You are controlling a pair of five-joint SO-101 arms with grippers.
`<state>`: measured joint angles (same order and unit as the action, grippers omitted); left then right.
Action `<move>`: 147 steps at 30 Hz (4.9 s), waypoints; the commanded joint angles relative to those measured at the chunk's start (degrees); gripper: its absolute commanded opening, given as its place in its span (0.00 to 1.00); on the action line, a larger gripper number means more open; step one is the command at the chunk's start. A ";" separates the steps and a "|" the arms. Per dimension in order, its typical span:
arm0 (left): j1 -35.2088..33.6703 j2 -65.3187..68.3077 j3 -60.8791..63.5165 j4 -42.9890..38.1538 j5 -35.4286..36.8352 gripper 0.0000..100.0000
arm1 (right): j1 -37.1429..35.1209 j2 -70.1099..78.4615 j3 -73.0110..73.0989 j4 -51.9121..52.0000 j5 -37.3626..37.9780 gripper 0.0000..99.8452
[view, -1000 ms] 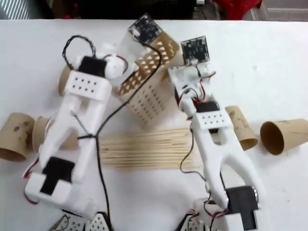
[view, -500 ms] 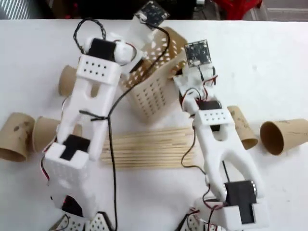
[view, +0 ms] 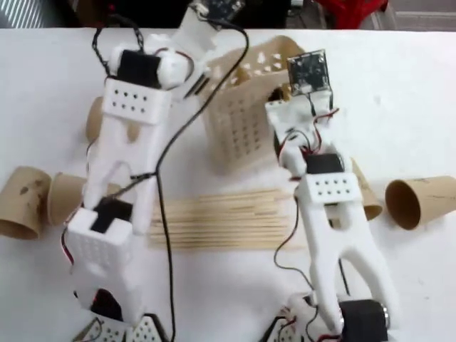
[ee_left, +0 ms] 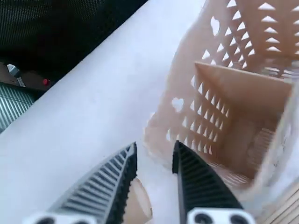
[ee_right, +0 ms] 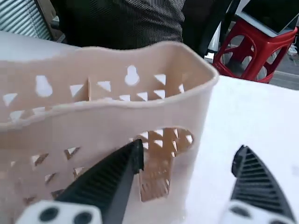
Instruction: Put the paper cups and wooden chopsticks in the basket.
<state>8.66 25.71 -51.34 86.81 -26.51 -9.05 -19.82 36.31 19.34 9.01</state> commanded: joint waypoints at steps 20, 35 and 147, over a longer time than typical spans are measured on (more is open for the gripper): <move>-1.80 -0.84 -14.95 3.60 10.64 0.15 | 15.34 -5.67 -13.80 23.60 2.11 0.30; -10.95 -1.10 -23.30 15.12 16.35 0.15 | -3.12 16.66 -59.16 58.42 23.65 0.30; -35.38 10.15 -22.77 9.41 9.41 0.15 | -4.97 46.46 -86.42 70.11 -1.49 0.01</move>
<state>-27.21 36.18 -72.53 95.96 -16.66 -16.44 27.56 -49.49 88.79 7.25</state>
